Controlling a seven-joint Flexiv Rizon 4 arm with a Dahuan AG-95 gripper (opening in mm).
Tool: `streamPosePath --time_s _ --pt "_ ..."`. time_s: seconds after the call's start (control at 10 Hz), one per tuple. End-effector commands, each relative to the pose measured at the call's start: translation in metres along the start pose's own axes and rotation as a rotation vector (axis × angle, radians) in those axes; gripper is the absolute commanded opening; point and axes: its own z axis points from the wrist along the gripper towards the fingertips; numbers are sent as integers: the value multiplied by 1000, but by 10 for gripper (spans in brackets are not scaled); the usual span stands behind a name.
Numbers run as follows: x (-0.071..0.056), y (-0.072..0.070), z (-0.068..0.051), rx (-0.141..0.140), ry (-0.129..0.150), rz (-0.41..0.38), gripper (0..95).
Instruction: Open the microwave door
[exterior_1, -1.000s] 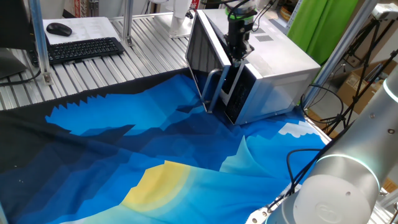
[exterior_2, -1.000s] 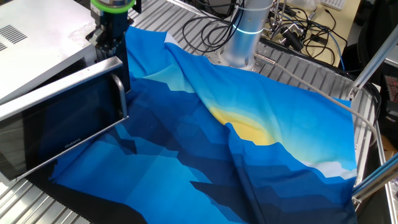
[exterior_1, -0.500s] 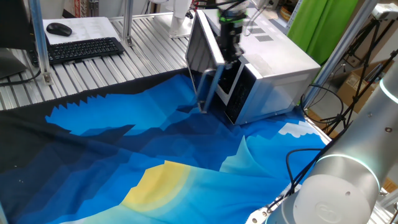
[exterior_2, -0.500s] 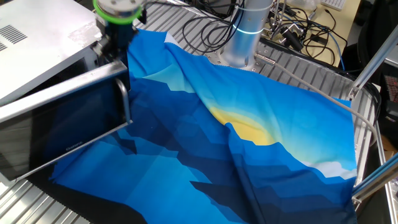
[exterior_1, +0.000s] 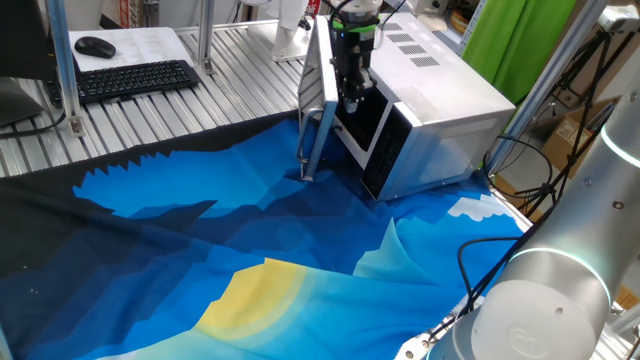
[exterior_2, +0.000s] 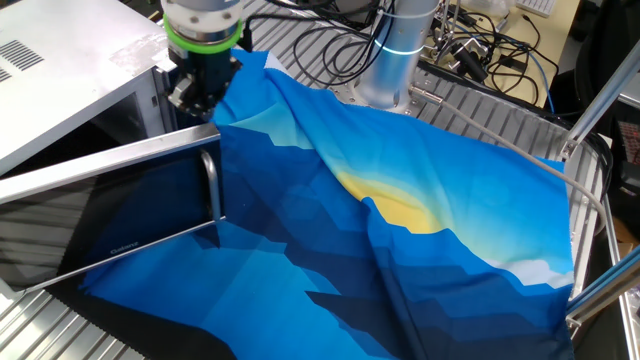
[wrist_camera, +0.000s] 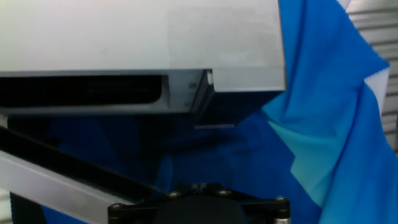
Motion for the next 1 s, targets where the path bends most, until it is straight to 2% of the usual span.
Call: streamPosePath --time_s 0.1,0.2,0.3,0.4,0.5,0.6,0.7,0.8,0.9,1.0 --pt "9 -2 -2 9 39 -40 0" --pt "12 -4 -4 10 76 -58 0" --pt "15 -5 -5 12 96 -68 0" --pt "25 -10 -8 12 145 -66 0" --pt "36 -15 -9 6 161 -71 0" --pt "42 -18 -9 2 160 -67 0" --pt "61 -23 -7 -12 160 -76 0" --pt "72 -27 -5 -18 171 -90 0" --pt "87 -32 -1 -41 185 -94 0" --pt "99 -36 6 -61 187 -117 0"
